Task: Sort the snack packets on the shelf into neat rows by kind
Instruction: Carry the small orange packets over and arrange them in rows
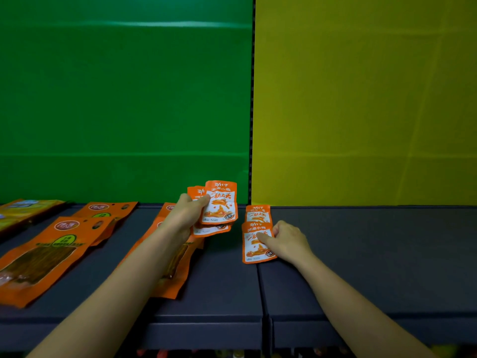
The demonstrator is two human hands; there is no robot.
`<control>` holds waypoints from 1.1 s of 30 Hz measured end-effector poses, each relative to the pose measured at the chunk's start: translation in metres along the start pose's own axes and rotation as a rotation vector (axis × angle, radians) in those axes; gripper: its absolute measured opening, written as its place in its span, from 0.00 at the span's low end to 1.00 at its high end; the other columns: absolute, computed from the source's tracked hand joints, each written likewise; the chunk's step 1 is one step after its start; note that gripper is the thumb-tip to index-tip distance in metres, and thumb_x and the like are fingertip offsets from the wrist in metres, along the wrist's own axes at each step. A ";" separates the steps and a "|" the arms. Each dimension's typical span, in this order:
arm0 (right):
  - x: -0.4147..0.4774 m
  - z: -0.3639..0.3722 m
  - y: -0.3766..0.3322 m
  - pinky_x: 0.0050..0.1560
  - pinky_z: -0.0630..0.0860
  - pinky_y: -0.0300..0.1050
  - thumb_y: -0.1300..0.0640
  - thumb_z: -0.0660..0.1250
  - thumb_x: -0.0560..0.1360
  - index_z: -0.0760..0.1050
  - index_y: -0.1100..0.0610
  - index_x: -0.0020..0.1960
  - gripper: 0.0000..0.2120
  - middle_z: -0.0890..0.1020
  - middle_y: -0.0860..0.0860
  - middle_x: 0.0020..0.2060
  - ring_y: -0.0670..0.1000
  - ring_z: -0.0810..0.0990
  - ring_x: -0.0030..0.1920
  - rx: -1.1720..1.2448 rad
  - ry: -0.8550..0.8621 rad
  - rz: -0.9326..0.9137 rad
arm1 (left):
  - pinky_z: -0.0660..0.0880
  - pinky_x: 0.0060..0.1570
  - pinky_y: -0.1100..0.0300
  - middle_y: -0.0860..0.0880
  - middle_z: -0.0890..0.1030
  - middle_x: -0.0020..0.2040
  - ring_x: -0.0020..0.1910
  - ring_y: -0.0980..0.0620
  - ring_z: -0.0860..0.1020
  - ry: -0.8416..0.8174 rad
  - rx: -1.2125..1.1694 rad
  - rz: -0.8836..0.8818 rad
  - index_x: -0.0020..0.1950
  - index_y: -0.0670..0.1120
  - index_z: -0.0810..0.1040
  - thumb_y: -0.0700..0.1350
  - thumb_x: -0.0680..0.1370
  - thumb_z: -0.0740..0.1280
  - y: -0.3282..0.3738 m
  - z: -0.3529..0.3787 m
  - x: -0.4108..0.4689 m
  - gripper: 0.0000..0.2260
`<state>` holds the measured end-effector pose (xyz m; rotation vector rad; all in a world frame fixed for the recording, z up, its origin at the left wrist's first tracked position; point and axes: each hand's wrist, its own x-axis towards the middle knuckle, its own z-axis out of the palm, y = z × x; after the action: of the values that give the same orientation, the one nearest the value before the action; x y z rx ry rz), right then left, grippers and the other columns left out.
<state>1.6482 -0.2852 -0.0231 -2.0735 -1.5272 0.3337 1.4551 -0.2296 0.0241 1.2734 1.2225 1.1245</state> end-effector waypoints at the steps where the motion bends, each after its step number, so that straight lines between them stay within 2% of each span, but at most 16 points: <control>1: 0.001 0.001 0.001 0.56 0.74 0.49 0.41 0.64 0.72 0.68 0.55 0.47 0.17 0.80 0.53 0.56 0.54 0.79 0.56 -0.026 0.015 -0.007 | 0.75 0.25 0.61 0.37 0.79 0.58 0.36 0.49 0.79 -0.002 0.007 -0.004 0.66 0.36 0.67 0.46 0.79 0.62 0.000 0.000 -0.001 0.20; 5: 0.000 0.003 0.002 0.56 0.74 0.49 0.40 0.65 0.72 0.72 0.60 0.57 0.25 0.77 0.55 0.57 0.55 0.77 0.58 -0.070 0.033 -0.001 | 0.75 0.24 0.61 0.40 0.80 0.55 0.36 0.50 0.80 -0.015 0.020 -0.028 0.66 0.37 0.66 0.47 0.79 0.62 -0.001 0.002 -0.006 0.20; 9: -0.006 -0.004 0.001 0.59 0.70 0.51 0.39 0.64 0.72 0.70 0.60 0.59 0.27 0.73 0.55 0.58 0.55 0.74 0.59 -0.083 0.101 -0.020 | 0.76 0.30 0.58 0.40 0.80 0.54 0.36 0.49 0.79 -0.028 0.038 -0.029 0.65 0.38 0.67 0.47 0.79 0.62 -0.001 0.004 -0.015 0.19; 12: -0.014 -0.014 -0.010 0.59 0.71 0.50 0.38 0.59 0.75 0.73 0.54 0.51 0.19 0.76 0.51 0.54 0.53 0.76 0.57 0.058 0.161 -0.125 | 0.77 0.33 0.56 0.40 0.81 0.53 0.37 0.49 0.80 -0.051 0.044 -0.013 0.64 0.37 0.67 0.47 0.79 0.62 -0.001 0.006 -0.021 0.18; 15: -0.025 -0.021 -0.031 0.54 0.73 0.48 0.35 0.53 0.75 0.74 0.48 0.45 0.19 0.81 0.48 0.48 0.52 0.78 0.52 0.267 0.061 -0.151 | 0.77 0.38 0.54 0.43 0.80 0.47 0.36 0.50 0.79 -0.073 0.014 -0.001 0.62 0.38 0.66 0.46 0.79 0.63 -0.001 0.013 -0.032 0.17; 17: -0.028 -0.021 -0.039 0.47 0.71 0.47 0.35 0.55 0.75 0.70 0.50 0.35 0.21 0.78 0.47 0.37 0.52 0.77 0.46 0.244 0.073 -0.162 | 0.78 0.37 0.55 0.43 0.79 0.47 0.36 0.50 0.79 -0.099 -0.004 0.018 0.62 0.38 0.66 0.46 0.79 0.63 -0.003 0.021 -0.039 0.17; 19: -0.030 -0.020 -0.041 0.39 0.66 0.45 0.39 0.58 0.76 0.63 0.53 0.29 0.23 0.72 0.46 0.29 0.53 0.74 0.40 0.217 0.109 -0.168 | 0.78 0.30 0.60 0.45 0.80 0.45 0.36 0.52 0.79 -0.125 -0.035 0.025 0.62 0.39 0.66 0.46 0.80 0.61 -0.005 0.026 -0.044 0.15; 20: -0.031 -0.020 -0.041 0.36 0.65 0.45 0.41 0.59 0.76 0.61 0.53 0.29 0.23 0.70 0.47 0.28 0.52 0.73 0.37 0.224 0.106 -0.171 | 0.78 0.28 0.62 0.46 0.80 0.43 0.35 0.52 0.79 -0.136 -0.056 0.016 0.61 0.40 0.67 0.47 0.80 0.59 -0.005 0.028 -0.046 0.14; 22: -0.032 -0.023 -0.039 0.34 0.66 0.45 0.44 0.60 0.77 0.63 0.54 0.29 0.22 0.73 0.48 0.28 0.51 0.74 0.35 0.262 0.072 -0.193 | 0.78 0.31 0.60 0.47 0.79 0.40 0.35 0.51 0.79 -0.151 -0.087 -0.014 0.59 0.42 0.68 0.46 0.81 0.57 -0.005 0.028 -0.047 0.10; 24: -0.034 -0.027 -0.031 0.42 0.74 0.49 0.46 0.61 0.77 0.71 0.60 0.34 0.20 0.82 0.56 0.37 0.57 0.80 0.42 0.361 0.038 -0.179 | 0.77 0.36 0.56 0.47 0.78 0.39 0.35 0.51 0.78 -0.141 -0.077 -0.012 0.53 0.43 0.68 0.43 0.81 0.57 -0.004 0.024 -0.045 0.05; 26: -0.037 -0.032 -0.019 0.52 0.76 0.56 0.47 0.62 0.77 0.75 0.67 0.42 0.22 0.84 0.62 0.45 0.62 0.82 0.49 0.463 0.022 -0.137 | 0.77 0.35 0.57 0.47 0.77 0.40 0.33 0.52 0.77 -0.098 -0.064 0.014 0.48 0.45 0.67 0.42 0.81 0.57 -0.004 0.019 -0.038 0.03; 27: -0.040 -0.035 -0.012 0.54 0.76 0.57 0.48 0.62 0.77 0.76 0.68 0.45 0.21 0.84 0.62 0.45 0.62 0.82 0.49 0.482 0.007 -0.117 | 0.77 0.32 0.59 0.47 0.76 0.40 0.31 0.54 0.77 -0.069 -0.055 0.028 0.49 0.44 0.67 0.42 0.81 0.57 -0.004 0.015 -0.033 0.03; 28: -0.045 -0.036 -0.005 0.55 0.76 0.57 0.49 0.62 0.77 0.78 0.66 0.45 0.19 0.85 0.61 0.45 0.60 0.83 0.48 0.483 -0.025 -0.095 | 0.77 0.30 0.61 0.47 0.76 0.40 0.30 0.54 0.77 -0.045 -0.045 0.041 0.53 0.42 0.68 0.42 0.81 0.57 -0.004 0.012 -0.029 0.04; 30: -0.056 -0.032 0.007 0.57 0.78 0.54 0.51 0.62 0.77 0.80 0.59 0.43 0.14 0.86 0.56 0.44 0.54 0.84 0.47 0.480 -0.122 -0.069 | 0.76 0.31 0.60 0.45 0.77 0.41 0.31 0.52 0.76 -0.022 -0.020 0.042 0.61 0.37 0.67 0.44 0.81 0.58 -0.003 0.004 -0.021 0.12; 33: -0.075 -0.022 0.015 0.56 0.78 0.51 0.50 0.62 0.77 0.79 0.55 0.41 0.11 0.86 0.51 0.44 0.49 0.84 0.46 0.409 -0.195 -0.052 | 0.74 0.33 0.58 0.46 0.76 0.39 0.32 0.51 0.75 -0.019 -0.011 0.027 0.65 0.36 0.66 0.45 0.81 0.57 -0.002 -0.004 -0.015 0.16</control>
<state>1.6464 -0.3642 -0.0219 -1.7167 -1.4719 0.7782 1.4506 -0.2441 0.0230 1.2931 1.1869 1.1350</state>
